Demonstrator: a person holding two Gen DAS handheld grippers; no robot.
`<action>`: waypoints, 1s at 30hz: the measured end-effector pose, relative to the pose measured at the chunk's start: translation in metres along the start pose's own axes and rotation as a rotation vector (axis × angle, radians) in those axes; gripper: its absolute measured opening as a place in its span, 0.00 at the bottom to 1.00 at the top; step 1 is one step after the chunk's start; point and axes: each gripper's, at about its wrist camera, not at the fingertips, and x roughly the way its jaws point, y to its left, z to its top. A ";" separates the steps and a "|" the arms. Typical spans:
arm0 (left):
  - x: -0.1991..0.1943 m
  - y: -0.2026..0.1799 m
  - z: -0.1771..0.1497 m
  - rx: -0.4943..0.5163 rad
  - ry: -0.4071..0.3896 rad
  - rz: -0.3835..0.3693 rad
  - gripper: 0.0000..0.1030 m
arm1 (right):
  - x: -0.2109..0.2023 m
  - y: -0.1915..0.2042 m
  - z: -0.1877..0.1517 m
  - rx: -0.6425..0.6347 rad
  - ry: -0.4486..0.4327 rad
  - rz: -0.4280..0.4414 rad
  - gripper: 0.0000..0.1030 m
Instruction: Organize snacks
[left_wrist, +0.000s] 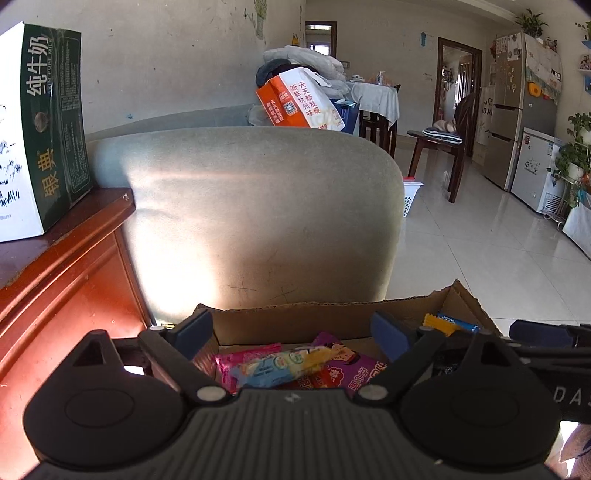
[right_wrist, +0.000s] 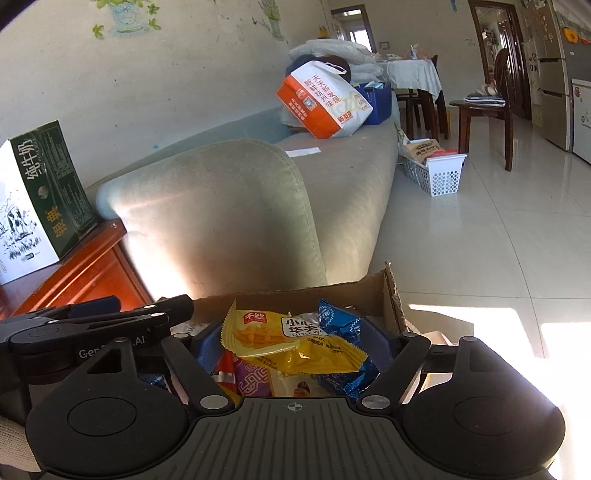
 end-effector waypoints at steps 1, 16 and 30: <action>-0.002 0.000 0.001 -0.003 0.000 0.011 0.98 | -0.001 -0.001 0.001 -0.001 0.000 -0.003 0.79; -0.022 -0.005 -0.004 0.009 0.142 0.155 0.98 | -0.015 0.004 -0.002 -0.041 0.089 -0.078 0.87; -0.028 -0.004 -0.022 0.023 0.260 0.216 0.98 | -0.020 -0.006 -0.007 -0.002 0.198 -0.151 0.92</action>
